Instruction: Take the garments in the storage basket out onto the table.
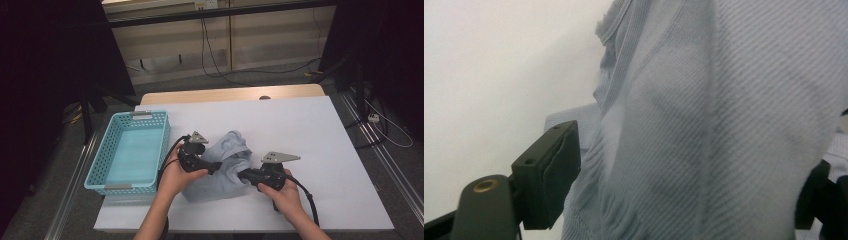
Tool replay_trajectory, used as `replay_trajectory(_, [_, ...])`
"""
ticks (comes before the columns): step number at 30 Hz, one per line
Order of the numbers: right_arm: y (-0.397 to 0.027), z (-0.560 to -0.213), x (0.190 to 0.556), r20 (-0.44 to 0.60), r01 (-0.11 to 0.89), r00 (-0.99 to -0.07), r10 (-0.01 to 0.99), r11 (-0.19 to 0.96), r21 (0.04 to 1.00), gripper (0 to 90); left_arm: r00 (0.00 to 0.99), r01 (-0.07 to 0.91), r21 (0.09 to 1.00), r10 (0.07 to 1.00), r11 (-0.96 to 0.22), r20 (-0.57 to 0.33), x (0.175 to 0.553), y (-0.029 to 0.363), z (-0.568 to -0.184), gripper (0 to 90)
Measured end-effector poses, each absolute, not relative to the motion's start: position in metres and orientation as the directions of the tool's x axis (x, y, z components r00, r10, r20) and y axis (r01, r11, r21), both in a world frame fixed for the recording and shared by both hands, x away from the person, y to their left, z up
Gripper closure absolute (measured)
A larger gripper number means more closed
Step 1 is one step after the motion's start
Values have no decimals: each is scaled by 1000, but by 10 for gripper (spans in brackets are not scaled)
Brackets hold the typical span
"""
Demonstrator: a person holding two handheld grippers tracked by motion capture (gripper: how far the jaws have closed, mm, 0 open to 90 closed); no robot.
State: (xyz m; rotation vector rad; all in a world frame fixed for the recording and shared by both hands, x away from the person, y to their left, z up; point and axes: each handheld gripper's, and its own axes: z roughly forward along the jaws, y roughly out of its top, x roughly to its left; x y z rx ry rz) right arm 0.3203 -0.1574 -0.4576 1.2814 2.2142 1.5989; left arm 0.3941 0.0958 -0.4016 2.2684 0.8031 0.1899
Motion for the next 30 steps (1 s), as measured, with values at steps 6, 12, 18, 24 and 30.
replay_trajectory(6, [-175,-448,319,342,546,-616,709,71,835,861,799,494,684,591,-537,-112,391,97,-399,186])
replay_trajectory(12, [-211,-438,319,332,524,-569,753,20,851,863,806,483,708,578,-515,-129,389,95,-394,184])
replay_trajectory(18, [-235,-429,317,283,497,-528,801,21,868,863,805,492,711,574,-502,-152,390,94,-394,184])
replay_trajectory(24, [-247,-427,319,272,496,-500,822,14,868,863,806,497,707,570,-503,-161,390,92,-398,184])
replay_trajectory(30, [-248,-433,320,272,512,-488,829,19,859,862,801,504,704,576,-500,-164,391,90,-406,193])
